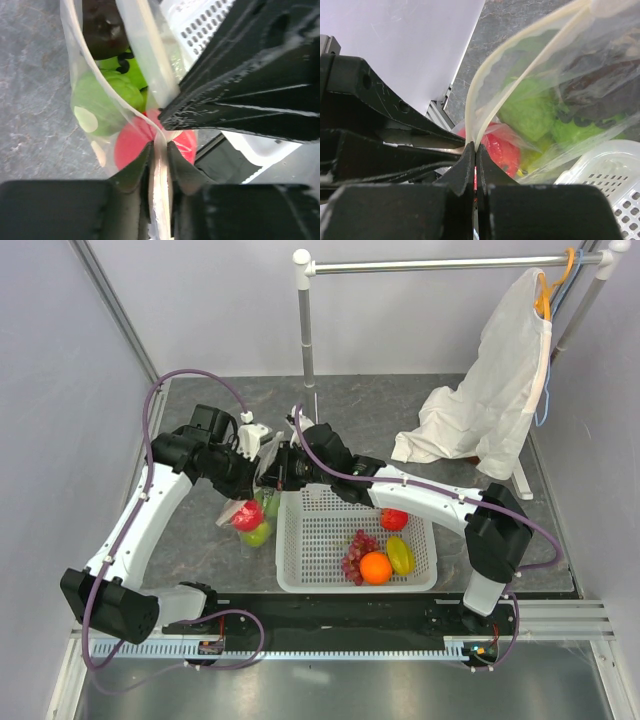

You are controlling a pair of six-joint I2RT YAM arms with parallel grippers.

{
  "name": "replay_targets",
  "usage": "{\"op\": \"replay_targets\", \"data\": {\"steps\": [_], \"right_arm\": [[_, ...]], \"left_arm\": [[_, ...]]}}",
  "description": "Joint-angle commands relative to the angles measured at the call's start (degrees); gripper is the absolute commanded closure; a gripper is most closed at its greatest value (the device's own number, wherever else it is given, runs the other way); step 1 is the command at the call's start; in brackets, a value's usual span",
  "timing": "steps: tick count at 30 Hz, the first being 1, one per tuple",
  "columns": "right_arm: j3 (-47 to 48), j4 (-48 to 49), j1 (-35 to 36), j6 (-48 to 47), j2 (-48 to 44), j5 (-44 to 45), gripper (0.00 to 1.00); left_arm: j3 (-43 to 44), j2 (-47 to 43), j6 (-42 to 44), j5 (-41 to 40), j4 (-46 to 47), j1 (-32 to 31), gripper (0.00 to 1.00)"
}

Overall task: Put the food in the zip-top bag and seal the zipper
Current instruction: Zip the zipper food storage bag at the center of the board.

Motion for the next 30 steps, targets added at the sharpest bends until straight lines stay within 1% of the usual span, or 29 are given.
{"op": "replay_targets", "data": {"steps": [1,3,4,5,7,8,9,11,12,13,14,15,16,19,20,21,23,27,30], "right_arm": [[0.91,2.38,-0.19,-0.47,-2.05,-0.51,0.98],[0.39,2.47,-0.54,-1.61,-2.57,-1.30,0.92],[0.12,2.47,-0.80,-1.96,-3.01,-1.74,0.87],[-0.58,2.56,-1.41,-2.23,-3.71,-2.35,0.68],[-1.28,2.56,-2.11,-4.25,-4.86,-2.97,0.55],[-2.07,2.56,-3.08,-5.30,-5.47,-3.32,0.45],[-2.42,2.65,-3.70,-8.00,-6.78,-4.80,0.38],[-3.39,2.56,-5.45,-12.23,-8.28,-6.83,0.19],[-3.92,2.82,-6.16,-14.25,-10.12,-8.67,0.16],[-4.53,3.17,-6.77,-19.75,-11.09,-10.25,0.14],[-5.76,3.43,-8.08,-23.03,-11.97,-11.57,0.14],[-6.55,3.35,-8.70,-26.72,-13.81,-12.54,0.14],[-7.43,3.44,-9.32,-32.41,-14.78,-13.51,0.14],[-11.03,3.35,-11.34,-43.94,-18.39,-16.85,0.14],[-13.30,3.35,-11.87,-52.33,-19.27,-18.34,0.14],[-14.54,3.35,-11.96,-56.33,-20.93,-19.83,0.15],[-18.31,3.70,-11.96,-65.11,-22.52,-21.69,0.16],[-21.85,5.53,-11.96,-72.18,-23.50,-22.58,0.16],[-23.17,10.71,-12.31,-72.19,-21.22,-22.40,0.17]], "left_arm": [[-0.47,-0.66,-1.40,-7.56,2.71,-0.01,0.87],[-0.29,-0.66,-1.14,-8.35,2.62,0.08,0.97],[-0.29,-0.66,-0.79,-8.44,2.53,-0.01,0.98],[-0.12,-0.75,-0.26,-8.53,2.36,0.07,0.98],[-0.12,-1.98,1.06,-8.44,2.36,0.08,0.98],[0.06,-2.42,1.84,-8.44,2.36,0.08,0.98],[0.15,-3.47,3.51,-8.53,2.36,-0.01,0.98],[0.50,-4.53,7.19,-8.44,2.44,-0.01,0.98],[0.93,-5.05,8.61,-7.83,1.84,0.07,0.98],[1.11,-6.28,10.19,-7.04,1.66,-0.01,0.98],[1.37,-6.90,13.51,-6.16,1.39,0.07,0.98],[1.55,-7.51,15.28,-3.89,0.78,-0.01,0.98],[1.81,-8.65,16.95,-2.65,0.25,0.07,0.98],[1.73,-10.24,22.67,0.26,-0.02,0.08,0.98],[1.64,-10.85,23.73,0.78,-0.10,0.08,0.98],[1.47,-10.86,25.91,1.92,-0.10,0.08,0.98],[1.38,-10.86,27.42,2.72,-0.28,0.08,0.98],[0.06,-11.21,30.15,5.79,-0.37,0.08,0.98],[-2.05,-13.05,32.43,7.11,0.59,0.08,0.98]]}}
